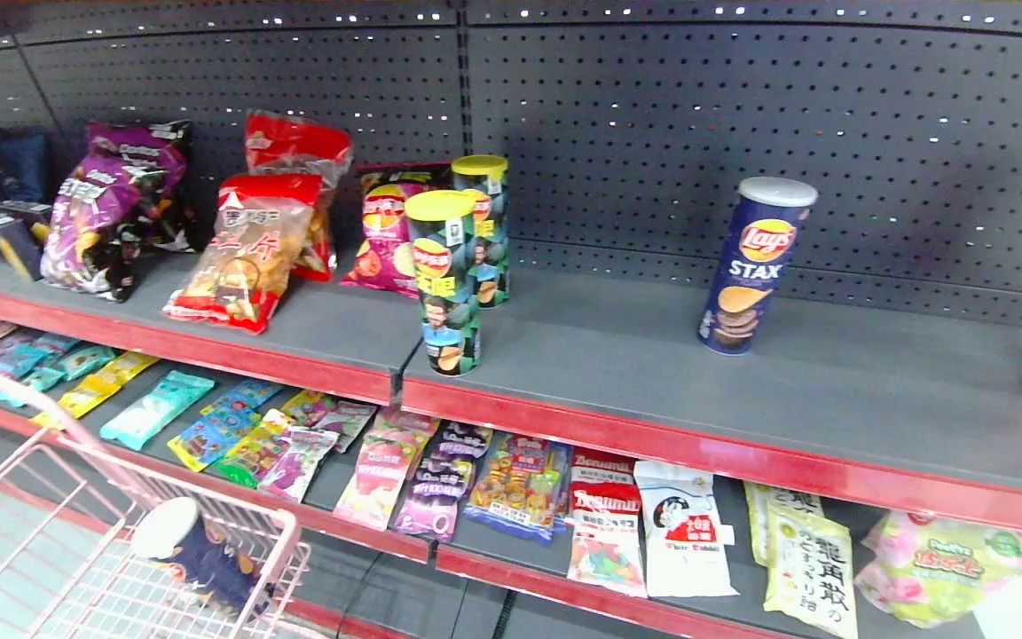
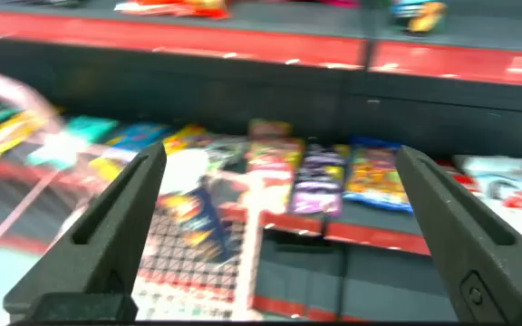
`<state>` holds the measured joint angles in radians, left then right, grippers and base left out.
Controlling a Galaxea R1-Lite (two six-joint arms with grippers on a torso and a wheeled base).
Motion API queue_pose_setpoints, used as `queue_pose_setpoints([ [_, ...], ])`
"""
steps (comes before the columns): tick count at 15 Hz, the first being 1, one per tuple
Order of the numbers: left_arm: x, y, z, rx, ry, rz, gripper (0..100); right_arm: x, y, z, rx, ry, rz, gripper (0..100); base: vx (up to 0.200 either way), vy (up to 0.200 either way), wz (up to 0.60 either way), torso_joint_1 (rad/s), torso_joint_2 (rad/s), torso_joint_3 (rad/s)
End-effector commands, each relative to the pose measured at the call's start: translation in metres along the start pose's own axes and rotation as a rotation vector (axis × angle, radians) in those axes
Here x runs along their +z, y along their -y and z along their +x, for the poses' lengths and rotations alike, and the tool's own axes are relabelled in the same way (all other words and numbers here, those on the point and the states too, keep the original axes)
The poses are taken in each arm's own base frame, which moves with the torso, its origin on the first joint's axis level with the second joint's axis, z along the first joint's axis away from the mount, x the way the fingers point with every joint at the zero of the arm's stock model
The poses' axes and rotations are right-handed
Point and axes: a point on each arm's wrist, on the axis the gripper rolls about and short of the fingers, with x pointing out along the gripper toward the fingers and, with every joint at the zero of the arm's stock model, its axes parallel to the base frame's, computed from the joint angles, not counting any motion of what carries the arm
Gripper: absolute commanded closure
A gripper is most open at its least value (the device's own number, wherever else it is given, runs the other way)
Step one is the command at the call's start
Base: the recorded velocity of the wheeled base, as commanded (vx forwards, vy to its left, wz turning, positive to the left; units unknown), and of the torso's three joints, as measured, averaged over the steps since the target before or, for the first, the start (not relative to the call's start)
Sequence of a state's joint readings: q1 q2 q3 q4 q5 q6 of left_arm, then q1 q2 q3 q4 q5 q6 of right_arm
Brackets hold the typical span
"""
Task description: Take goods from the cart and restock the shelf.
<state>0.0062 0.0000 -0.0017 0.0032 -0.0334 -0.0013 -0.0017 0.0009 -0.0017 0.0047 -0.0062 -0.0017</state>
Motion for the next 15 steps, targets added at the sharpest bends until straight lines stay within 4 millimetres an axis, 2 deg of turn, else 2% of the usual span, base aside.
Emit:
queue_pose_setpoints([
  [1, 0.0, 0.0, 0.0001, 0.001, -0.002, 0.0, 0, 0.0, 0.0, 0.0001, 0.0, -0.001, 0.0, 0, 0.0, 0.0, 0.6, 0.002, 0.0, 0.002],
  [6, 0.0, 0.0, 0.0001, 0.001, -0.002, 0.0, 0, 0.0, 0.0, 0.0001, 0.0, -0.001, 0.003, 0, 0.0, 0.0, 0.6, 0.001, 0.0, 0.002],
  [11, 0.0, 0.0, 0.0001, 0.0, -0.002, 0.0, 0, 0.0, 0.0, 0.0001, -0.001, -0.001, 0.006, 0, 0.0, 0.0, 0.0, -0.015, 0.03, 0.02],
  [15, 0.0, 0.0001, 0.0001, 0.0, -0.002, 0.0, 0, 0.0, 0.0, 0.0001, -0.001, -0.001, 0.006, 0, 0.0, 0.0, 0.0, -0.145, 0.35, 0.198],
])
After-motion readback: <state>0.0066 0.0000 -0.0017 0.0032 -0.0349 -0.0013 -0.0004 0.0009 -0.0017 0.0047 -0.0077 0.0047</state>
